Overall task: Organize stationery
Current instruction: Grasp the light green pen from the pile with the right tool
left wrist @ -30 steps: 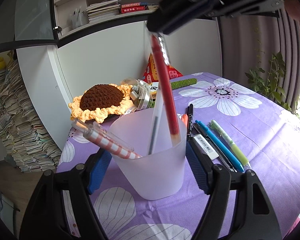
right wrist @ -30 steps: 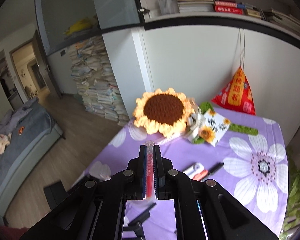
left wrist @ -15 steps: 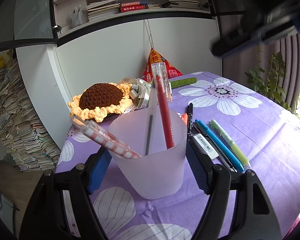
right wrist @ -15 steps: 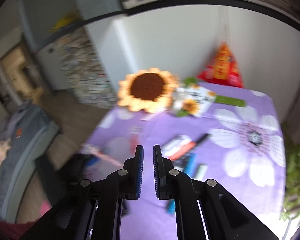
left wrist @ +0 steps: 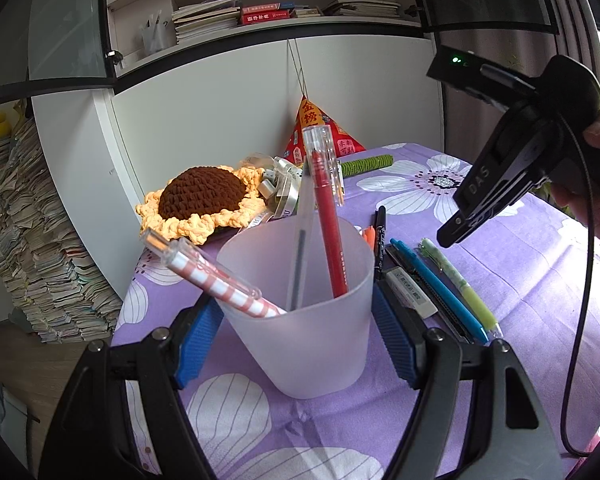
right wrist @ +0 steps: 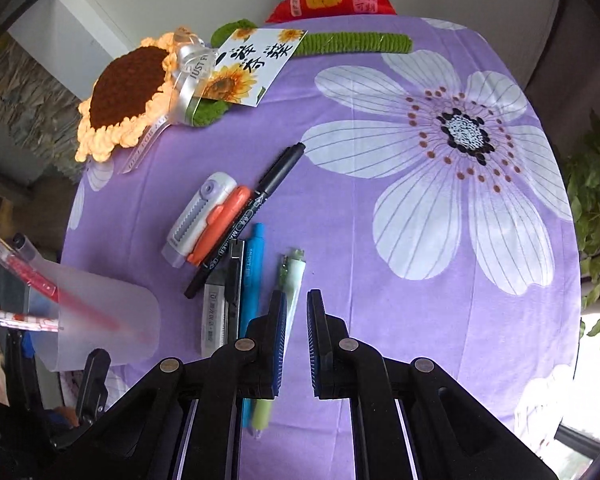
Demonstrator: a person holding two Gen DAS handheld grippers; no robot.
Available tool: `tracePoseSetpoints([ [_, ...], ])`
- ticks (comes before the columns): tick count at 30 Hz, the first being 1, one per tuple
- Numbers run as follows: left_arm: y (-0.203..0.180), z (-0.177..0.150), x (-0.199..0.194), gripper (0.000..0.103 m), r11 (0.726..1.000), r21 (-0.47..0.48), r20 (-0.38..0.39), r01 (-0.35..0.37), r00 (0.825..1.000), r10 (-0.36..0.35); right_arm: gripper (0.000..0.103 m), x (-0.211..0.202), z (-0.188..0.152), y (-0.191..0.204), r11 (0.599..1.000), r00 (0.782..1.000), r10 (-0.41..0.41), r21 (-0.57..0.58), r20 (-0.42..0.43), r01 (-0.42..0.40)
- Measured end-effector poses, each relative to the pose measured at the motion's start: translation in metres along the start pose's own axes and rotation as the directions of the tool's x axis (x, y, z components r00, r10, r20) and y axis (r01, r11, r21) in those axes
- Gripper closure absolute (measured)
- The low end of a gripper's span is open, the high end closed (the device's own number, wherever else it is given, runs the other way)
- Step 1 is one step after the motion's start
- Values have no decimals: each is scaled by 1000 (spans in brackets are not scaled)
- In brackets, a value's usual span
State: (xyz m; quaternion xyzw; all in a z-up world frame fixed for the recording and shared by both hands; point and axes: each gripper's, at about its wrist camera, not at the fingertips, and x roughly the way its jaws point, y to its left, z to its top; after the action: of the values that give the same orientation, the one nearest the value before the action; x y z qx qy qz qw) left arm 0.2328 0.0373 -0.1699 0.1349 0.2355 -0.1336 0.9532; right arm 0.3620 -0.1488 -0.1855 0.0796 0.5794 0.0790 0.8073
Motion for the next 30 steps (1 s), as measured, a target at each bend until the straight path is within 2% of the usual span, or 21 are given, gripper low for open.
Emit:
tracePoseSetpoints([
  [2,0,0,0,30,1000,0,0,0,1000,0,91,6,2,3,1000,1000,-8,-12,-11,8],
  [4,0,0,0,30,1000,0,0,0,1000,0,80,11,4,7,1000,1000,-8,-14,-27,7],
  [6,0,0,0,30,1000,1,0,0,1000,0,77,14,6,9,1000,999,-9,-14,-33,8],
  [20,0,0,0,30,1000,0,0,0,1000,0,78,36,16,40,985,988,-152,-90,-22,150],
  [21,0,0,0,30,1000,0,0,0,1000,0,86,38,15,43,981,986,-168,-97,-17,166],
  [25,0,0,0,30,1000,0,0,0,1000,0,87,35,13,42,994,996,-93,-63,-14,92],
  [30,0,0,0,30,1000,1,0,0,1000,0,87,-4,6,41,995,995,-55,-77,82,61],
])
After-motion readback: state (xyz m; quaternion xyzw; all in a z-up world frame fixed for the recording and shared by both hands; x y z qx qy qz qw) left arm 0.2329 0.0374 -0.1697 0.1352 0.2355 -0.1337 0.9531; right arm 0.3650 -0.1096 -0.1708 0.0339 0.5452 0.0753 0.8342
